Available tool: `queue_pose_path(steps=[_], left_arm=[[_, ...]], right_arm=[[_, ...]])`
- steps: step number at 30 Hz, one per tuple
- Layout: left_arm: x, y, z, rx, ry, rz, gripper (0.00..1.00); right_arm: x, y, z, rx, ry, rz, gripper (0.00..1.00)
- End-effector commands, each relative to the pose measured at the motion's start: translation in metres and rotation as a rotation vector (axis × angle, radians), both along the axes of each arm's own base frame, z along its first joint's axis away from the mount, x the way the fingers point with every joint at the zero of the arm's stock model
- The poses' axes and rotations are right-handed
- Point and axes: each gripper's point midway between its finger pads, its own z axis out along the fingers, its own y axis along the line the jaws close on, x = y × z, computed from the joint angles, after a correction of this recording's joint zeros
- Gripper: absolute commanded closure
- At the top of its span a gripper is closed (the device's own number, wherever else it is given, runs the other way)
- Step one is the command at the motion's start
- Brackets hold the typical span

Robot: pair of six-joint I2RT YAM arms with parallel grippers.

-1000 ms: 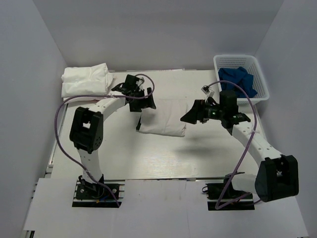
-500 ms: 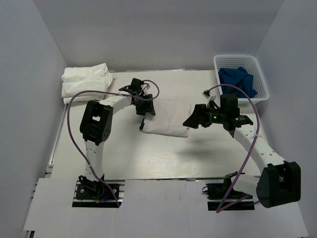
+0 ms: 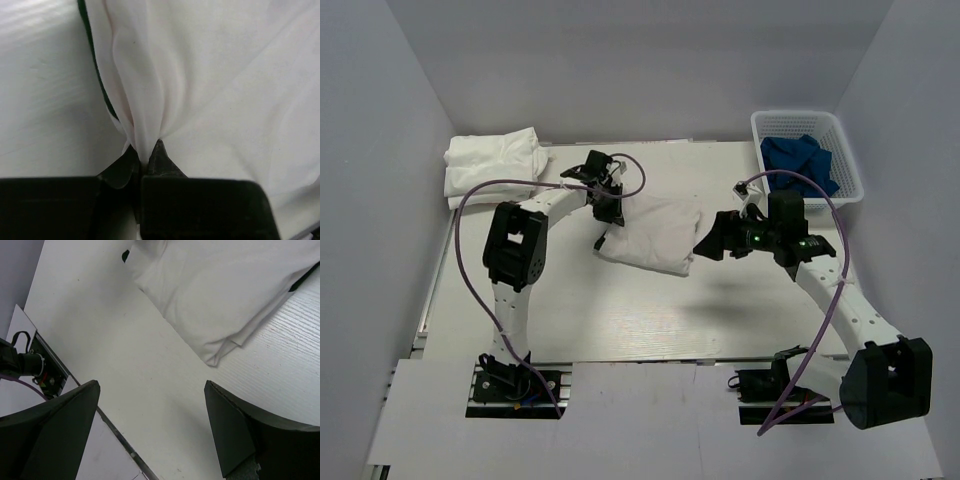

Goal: Fold and stack the t-shirts
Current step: Put the neatly folded tshirt into the corner of the board with the left arm

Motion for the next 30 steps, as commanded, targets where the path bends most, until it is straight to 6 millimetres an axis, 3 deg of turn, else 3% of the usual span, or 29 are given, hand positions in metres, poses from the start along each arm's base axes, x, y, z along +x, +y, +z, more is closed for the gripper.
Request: queue_pose_path(steps=[1, 5, 8, 13, 14, 18, 19, 21, 22, 27, 28, 30], left_arm=[[0.034, 0.030, 0.080, 0.105, -0.252, 0.035, 1.00], [0.047, 0.048, 0.126, 0.175, -0.369, 0.046, 1.00], [0.054, 0.074, 0.148, 0.263, -0.433, 0.065, 1.00], [0.067, 0.123, 0.211, 0.422, -0.590, 0.123, 1.00], [0.068, 0.134, 0.216, 0.438, -0.600, 0.126, 1.00], [0.079, 0.159, 0.257, 0.480, -0.719, 0.118, 1.00], [0.083, 0.162, 0.276, 0.480, -0.761, 0.117, 1.00], [0.090, 0.176, 0.275, 0.525, -0.756, 0.072, 1.00], [0.093, 0.180, 0.290, 0.531, -0.786, 0.069, 1.00], [0.106, 0.206, 0.307, 0.555, -0.812, 0.022, 1.00], [0.111, 0.219, 0.300, 0.569, -0.787, 0.022, 1.00], [0.117, 0.229, 0.311, 0.578, -0.814, 0.025, 1.00]], right_arm=[[0.000, -0.003, 0.004, -0.012, -0.043, -0.005, 0.09], [0.001, -0.005, 0.006, -0.019, -0.050, -0.005, 0.09], [0.003, -0.005, 0.008, -0.023, -0.056, -0.007, 0.09], [0.005, -0.004, 0.014, -0.022, -0.073, -0.004, 0.09], [0.006, -0.003, 0.017, -0.016, -0.085, 0.002, 0.09], [0.008, 0.000, 0.022, 0.004, -0.085, 0.008, 0.09], [0.008, 0.001, 0.021, 0.005, -0.083, 0.010, 0.09], [0.010, 0.002, 0.024, 0.008, -0.081, 0.010, 0.09], [0.010, 0.002, 0.025, 0.009, -0.084, 0.011, 0.09], [0.014, 0.002, 0.027, 0.011, -0.076, 0.005, 0.09], [0.016, 0.003, 0.028, 0.016, -0.070, 0.006, 0.09], [0.017, 0.006, 0.025, 0.018, -0.049, 0.012, 0.09]])
